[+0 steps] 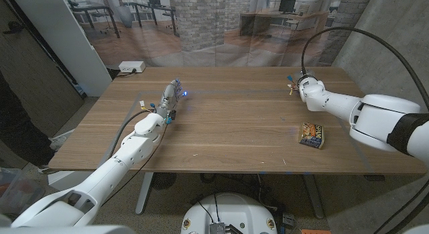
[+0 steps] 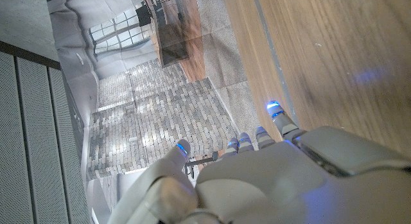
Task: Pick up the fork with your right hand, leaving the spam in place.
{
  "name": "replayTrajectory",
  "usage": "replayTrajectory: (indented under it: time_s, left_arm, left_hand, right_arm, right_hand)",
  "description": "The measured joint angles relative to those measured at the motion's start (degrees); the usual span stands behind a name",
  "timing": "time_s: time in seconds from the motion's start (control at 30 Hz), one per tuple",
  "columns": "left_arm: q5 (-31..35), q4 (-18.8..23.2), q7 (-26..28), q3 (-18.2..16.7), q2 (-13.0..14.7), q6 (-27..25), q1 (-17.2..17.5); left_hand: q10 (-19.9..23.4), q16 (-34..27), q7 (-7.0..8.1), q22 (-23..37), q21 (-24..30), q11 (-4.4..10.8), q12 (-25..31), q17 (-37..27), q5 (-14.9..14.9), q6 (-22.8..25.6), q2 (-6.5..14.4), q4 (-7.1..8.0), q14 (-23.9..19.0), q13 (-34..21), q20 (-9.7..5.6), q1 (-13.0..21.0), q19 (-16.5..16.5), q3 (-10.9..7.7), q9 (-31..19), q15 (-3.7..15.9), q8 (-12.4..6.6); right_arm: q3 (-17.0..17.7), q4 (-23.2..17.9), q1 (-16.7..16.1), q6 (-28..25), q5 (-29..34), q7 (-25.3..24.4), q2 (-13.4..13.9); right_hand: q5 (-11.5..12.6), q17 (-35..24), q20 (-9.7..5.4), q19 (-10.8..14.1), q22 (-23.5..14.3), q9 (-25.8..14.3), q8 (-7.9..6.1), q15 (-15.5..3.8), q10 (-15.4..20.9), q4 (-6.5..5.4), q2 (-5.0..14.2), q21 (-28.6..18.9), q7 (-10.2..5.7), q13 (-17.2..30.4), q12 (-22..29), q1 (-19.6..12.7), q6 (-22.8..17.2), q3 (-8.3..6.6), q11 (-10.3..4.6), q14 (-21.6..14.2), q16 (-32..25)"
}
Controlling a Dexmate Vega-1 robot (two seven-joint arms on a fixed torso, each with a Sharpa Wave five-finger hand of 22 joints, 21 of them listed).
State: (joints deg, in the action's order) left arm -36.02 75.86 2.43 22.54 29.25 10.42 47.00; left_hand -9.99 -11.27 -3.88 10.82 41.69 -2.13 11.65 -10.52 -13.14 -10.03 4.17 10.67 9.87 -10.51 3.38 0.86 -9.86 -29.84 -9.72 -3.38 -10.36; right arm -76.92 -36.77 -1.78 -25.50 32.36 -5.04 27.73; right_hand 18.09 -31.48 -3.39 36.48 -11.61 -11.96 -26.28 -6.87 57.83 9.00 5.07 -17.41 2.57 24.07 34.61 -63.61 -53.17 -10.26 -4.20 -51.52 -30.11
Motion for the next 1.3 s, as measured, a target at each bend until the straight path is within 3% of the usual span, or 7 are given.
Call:
replayTrajectory:
  time_s: [0.13,0.2,0.27,1.3]
  left_arm:
    - [0.0,-0.1,-0.1,0.0,-0.1,0.1,-0.1]
    - [0.0,-0.2,-0.2,0.0,-0.1,0.2,-0.1]
    - [0.0,-0.2,-0.2,0.0,-0.1,0.2,-0.1]
    - [-0.2,0.8,-0.6,-0.2,0.2,1.2,0.7]
  left_hand:
    - [0.0,0.0,0.00,0.0,0.0,0.00,0.0,0.0,0.0,0.0,0.0,0.00,0.0,0.0,0.00,0.0,0.0,0.00,0.0,0.00,0.00]
    - [0.0,0.0,0.00,0.0,0.0,0.00,0.0,0.0,0.0,0.0,0.0,0.00,0.0,0.0,0.00,0.0,0.0,0.00,0.0,0.00,0.00]
    - [0.0,0.0,0.00,0.0,0.0,0.00,0.0,0.0,0.0,0.0,0.0,0.00,0.0,0.0,0.00,0.0,0.0,0.00,0.0,0.00,0.00]
    - [0.0,0.0,0.00,0.0,-0.4,0.00,0.0,0.0,0.0,0.0,0.0,0.01,0.0,0.0,0.00,0.0,0.0,0.47,0.0,0.00,0.00]
  right_arm:
    - [1.4,-2.9,-0.8,-1.0,1.4,-0.3,1.3]
    - [2.3,-4.6,-1.3,-1.6,2.2,-0.3,2.1]
    - [3.0,-5.9,-1.7,-2.1,2.9,-0.3,2.6]
    - [13.8,-27.3,-9.6,-5.9,12.6,-1.1,12.5]
  right_hand:
    - [0.0,-0.3,0.00,0.0,0.0,0.0,-0.01,0.00,0.0,-0.11,0.00,0.0,0.01,0.3,0.4,0.0,0.0,0.11,0.00,0.0,0.0]
    - [0.0,-0.3,0.00,0.0,-0.3,0.0,-1.12,0.00,0.0,-0.17,0.00,0.0,0.01,0.5,0.4,0.0,0.0,0.31,0.00,0.0,0.0]
    - [-0.1,-0.5,0.00,0.0,-0.3,0.0,-1.24,0.00,0.0,-0.23,0.00,0.0,0.01,0.7,0.5,0.0,0.0,0.37,0.00,0.0,0.0]
    - [-0.7,-1.3,0.11,-0.7,-0.5,0.0,-1.32,0.01,0.7,-0.78,-0.46,-0.9,-0.22,2.6,1.8,-0.5,-0.6,1.10,-0.35,0.0,1.5]
